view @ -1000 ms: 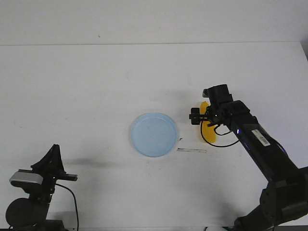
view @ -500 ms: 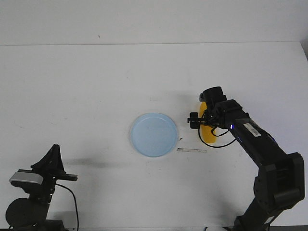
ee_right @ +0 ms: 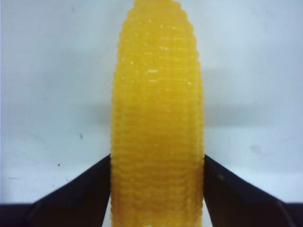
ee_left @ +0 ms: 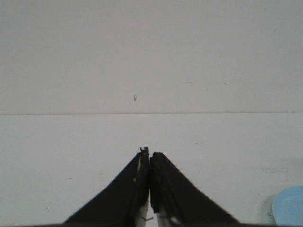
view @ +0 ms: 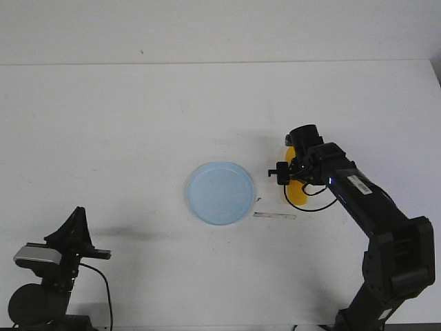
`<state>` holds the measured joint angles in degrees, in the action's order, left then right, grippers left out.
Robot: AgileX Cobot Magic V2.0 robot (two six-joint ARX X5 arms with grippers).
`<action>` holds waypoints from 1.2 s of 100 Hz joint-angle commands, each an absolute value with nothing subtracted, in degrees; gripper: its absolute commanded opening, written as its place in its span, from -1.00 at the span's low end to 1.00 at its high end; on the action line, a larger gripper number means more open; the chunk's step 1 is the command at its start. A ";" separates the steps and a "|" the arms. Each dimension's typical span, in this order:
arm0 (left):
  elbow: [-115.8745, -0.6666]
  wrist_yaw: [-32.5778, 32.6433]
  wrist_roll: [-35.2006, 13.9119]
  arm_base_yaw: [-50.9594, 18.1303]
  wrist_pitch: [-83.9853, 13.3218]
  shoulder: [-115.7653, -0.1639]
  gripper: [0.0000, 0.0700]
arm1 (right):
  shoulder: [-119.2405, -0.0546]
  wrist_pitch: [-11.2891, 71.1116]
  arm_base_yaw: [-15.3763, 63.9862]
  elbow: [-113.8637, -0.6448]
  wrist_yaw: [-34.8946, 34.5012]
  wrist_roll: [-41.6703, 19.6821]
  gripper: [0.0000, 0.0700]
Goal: Place corn on plate with both arms
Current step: 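Carry the corn with the right gripper over the blue plate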
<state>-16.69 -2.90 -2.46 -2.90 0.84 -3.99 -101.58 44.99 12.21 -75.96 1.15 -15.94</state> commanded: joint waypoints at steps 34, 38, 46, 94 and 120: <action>-17.12 -2.72 -1.98 -2.85 1.54 -3.81 -1.00 | -98.61 41.93 18.24 -81.87 0.58 -12.64 0.00; -17.12 -2.74 -1.98 -2.85 1.54 -3.81 -1.00 | -98.50 40.73 19.70 -81.91 -0.23 -10.79 0.00; -17.12 -2.72 -1.98 -2.85 1.54 -3.81 -1.00 | -98.50 39.27 22.81 -81.91 -2.87 -8.03 0.00; -17.12 -2.74 -1.98 -2.85 1.52 -3.81 -1.00 | -100.73 33.12 36.73 -81.89 -11.66 -5.52 0.00; -17.12 -2.74 -1.96 -2.85 1.52 -3.81 -1.00 | -105.38 35.35 37.21 -81.87 -11.64 -5.89 0.00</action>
<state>-16.69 -2.90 -2.46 -2.90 0.84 -3.99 -103.66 35.70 36.64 -81.03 -11.75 -5.98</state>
